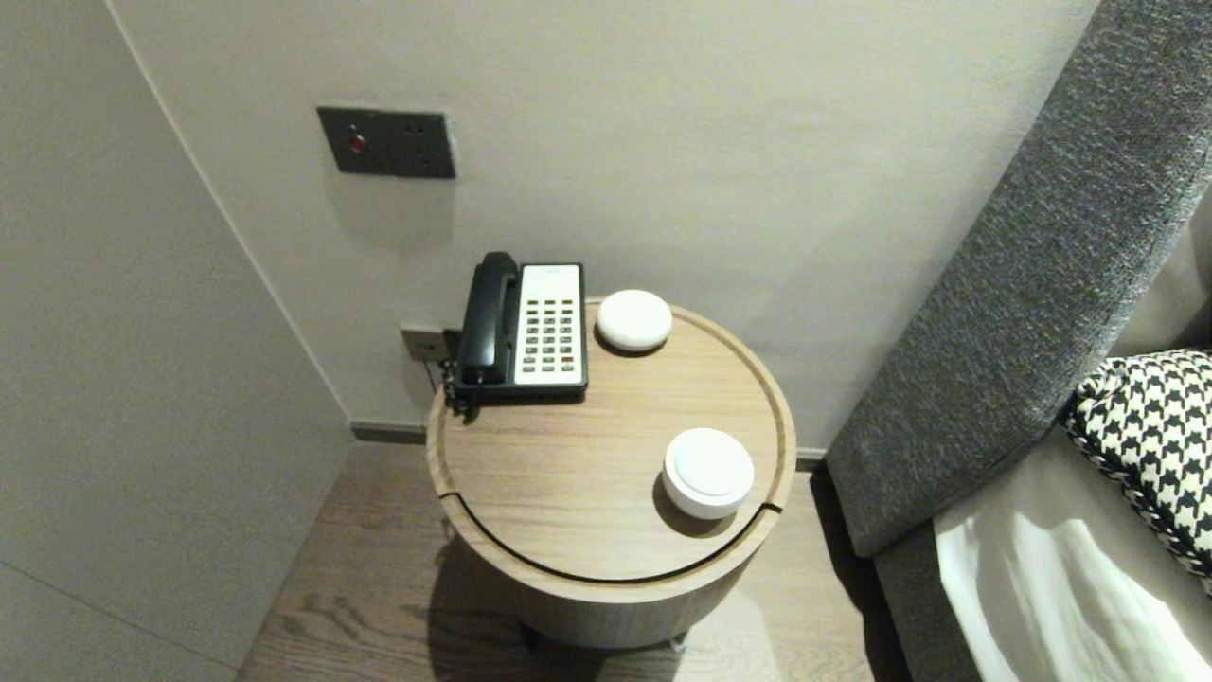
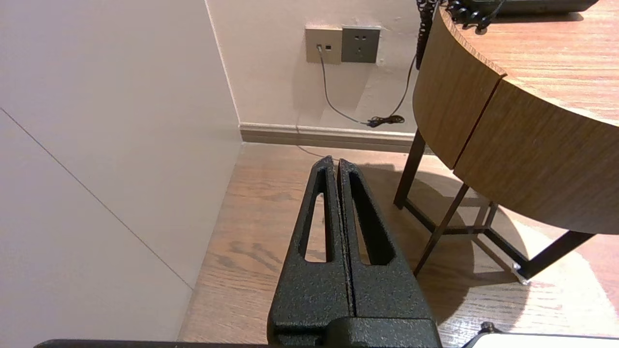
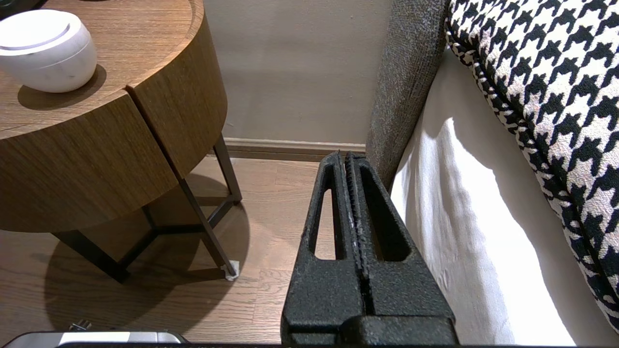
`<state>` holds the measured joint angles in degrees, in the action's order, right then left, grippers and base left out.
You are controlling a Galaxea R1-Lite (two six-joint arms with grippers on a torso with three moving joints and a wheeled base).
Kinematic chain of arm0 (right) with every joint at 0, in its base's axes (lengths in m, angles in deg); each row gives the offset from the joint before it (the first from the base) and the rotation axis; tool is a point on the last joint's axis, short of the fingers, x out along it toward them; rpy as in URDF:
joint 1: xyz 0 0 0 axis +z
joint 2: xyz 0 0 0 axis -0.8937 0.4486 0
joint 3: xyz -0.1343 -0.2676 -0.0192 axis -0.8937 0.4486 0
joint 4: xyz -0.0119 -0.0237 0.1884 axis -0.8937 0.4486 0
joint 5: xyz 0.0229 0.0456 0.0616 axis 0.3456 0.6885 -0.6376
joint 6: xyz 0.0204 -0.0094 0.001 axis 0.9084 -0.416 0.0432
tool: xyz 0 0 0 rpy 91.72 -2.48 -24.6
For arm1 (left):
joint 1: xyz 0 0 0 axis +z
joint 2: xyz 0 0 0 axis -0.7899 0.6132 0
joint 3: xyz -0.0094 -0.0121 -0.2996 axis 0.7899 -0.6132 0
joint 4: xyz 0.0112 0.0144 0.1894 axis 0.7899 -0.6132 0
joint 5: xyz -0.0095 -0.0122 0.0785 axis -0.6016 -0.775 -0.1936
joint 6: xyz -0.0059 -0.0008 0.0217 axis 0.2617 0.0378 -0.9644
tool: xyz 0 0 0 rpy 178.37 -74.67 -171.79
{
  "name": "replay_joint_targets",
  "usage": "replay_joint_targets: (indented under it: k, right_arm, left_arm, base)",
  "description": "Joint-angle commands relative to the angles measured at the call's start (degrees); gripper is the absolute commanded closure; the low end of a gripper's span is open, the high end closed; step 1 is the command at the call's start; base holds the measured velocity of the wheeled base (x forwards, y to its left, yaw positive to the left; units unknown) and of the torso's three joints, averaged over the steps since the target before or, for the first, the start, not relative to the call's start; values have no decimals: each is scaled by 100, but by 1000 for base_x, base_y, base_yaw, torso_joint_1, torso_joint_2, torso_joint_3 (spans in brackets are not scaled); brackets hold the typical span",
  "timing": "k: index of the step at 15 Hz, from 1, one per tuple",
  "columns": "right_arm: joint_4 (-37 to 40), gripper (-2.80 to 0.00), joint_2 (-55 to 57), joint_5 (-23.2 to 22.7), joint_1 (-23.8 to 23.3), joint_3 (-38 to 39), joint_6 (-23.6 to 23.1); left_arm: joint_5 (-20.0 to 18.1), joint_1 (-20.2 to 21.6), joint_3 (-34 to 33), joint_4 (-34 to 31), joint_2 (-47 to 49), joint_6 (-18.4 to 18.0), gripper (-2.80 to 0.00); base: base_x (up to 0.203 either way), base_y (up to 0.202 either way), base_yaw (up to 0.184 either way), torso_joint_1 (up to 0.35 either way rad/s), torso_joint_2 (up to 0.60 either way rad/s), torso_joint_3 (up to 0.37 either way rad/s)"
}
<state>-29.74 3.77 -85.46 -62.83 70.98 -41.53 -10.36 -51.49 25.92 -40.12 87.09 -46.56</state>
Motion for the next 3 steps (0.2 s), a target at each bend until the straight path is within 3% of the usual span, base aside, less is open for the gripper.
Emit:
replay_joint_targets:
  k: [1, 3]
  right_arm:
    - [3, 0, 17, 0, 2, 220, -10]
    - [-14, 0, 8, -18, 2, 211, -46]
  left_arm:
    - [4, 2, 0, 2, -2, -2, 0]
    - [4, 2, 0, -7, -2, -2, 0]
  base:
    - [0, 0, 0, 0, 0, 0]
    - [0, 0, 0, 0, 0, 0]
